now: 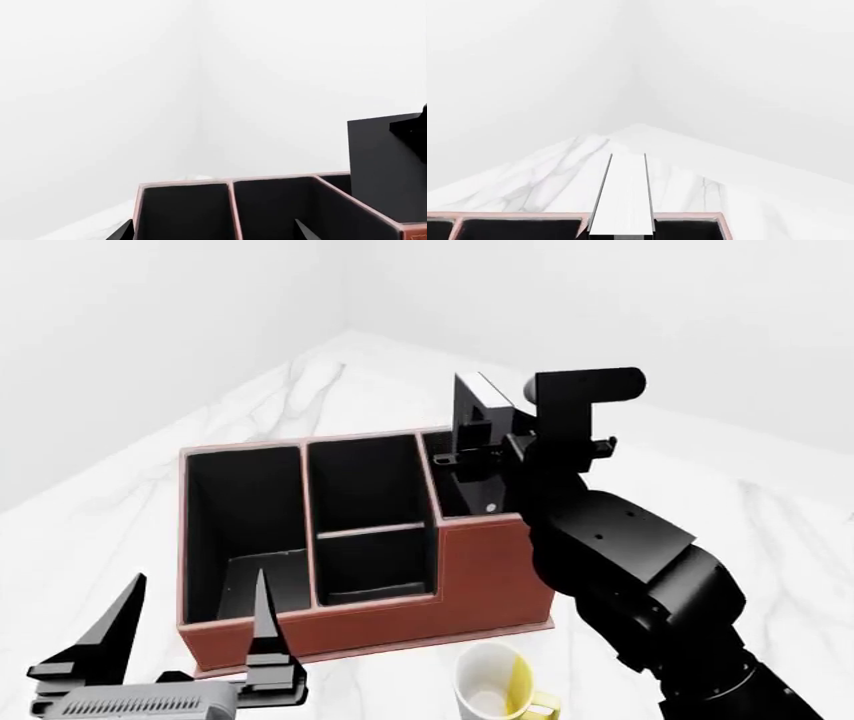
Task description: Pick up the book and place it in the right compartment of the caddy.
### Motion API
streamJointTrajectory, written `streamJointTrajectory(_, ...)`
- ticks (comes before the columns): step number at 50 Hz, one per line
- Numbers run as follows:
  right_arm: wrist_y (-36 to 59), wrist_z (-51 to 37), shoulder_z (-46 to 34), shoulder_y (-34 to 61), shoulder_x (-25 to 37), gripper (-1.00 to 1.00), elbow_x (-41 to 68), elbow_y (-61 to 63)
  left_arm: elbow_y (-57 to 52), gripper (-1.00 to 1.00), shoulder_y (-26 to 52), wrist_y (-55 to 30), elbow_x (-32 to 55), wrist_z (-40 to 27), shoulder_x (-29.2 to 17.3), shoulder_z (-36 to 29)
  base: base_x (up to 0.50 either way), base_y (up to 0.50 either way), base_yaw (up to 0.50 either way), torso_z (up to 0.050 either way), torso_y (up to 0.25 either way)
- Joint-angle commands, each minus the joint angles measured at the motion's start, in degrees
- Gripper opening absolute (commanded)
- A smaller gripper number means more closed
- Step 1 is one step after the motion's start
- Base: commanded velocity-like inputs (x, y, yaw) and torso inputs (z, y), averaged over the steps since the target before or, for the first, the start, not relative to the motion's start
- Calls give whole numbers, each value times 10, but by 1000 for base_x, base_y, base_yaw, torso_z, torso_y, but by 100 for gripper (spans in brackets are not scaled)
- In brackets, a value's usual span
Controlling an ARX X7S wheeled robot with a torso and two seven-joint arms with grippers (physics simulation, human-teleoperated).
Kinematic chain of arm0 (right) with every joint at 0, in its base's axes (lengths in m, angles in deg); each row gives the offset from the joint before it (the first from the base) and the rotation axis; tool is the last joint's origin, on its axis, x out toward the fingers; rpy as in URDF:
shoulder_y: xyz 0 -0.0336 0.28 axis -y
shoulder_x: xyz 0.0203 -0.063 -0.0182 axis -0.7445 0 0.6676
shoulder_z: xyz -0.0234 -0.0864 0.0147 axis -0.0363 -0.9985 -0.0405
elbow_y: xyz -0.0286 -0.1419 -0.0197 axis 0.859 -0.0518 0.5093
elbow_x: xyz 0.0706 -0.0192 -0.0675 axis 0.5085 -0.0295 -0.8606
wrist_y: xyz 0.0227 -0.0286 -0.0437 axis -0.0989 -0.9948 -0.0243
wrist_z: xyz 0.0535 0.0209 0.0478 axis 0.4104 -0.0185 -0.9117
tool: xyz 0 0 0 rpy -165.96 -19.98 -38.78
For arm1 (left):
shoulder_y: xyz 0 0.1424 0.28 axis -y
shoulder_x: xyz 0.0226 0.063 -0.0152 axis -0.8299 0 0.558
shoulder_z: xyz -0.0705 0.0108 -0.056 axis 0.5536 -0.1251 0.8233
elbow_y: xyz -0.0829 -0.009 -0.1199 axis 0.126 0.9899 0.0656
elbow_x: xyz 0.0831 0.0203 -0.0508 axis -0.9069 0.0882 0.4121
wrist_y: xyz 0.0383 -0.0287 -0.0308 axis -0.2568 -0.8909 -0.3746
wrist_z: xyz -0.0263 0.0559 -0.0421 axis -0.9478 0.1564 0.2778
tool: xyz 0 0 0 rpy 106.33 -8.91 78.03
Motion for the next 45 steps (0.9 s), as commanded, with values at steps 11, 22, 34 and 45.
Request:
streamJointTrajectory(11,-23,15,4,-6,-4,-100,-33,-15,0,100,0,1,1,-2,-2,-2,0,0,0,0,2)
streamJointTrajectory(22,-31,19,1,-7,-7,-100,-35,-23,0,100,0,2,1,-4,-3,-3,0,0,0,1,1)
streamJointTrajectory(34,-47,28,-4,-14,-9,-100,-43,-41,3,100,2,3,3,-4,-4,-3,0,0,0,0,2)
streamJointTrajectory(45,-51,29,-5,-18,-9,-100,-42,-44,0,100,1,2,2,-6,-6,-4,0,0,0,0,2)
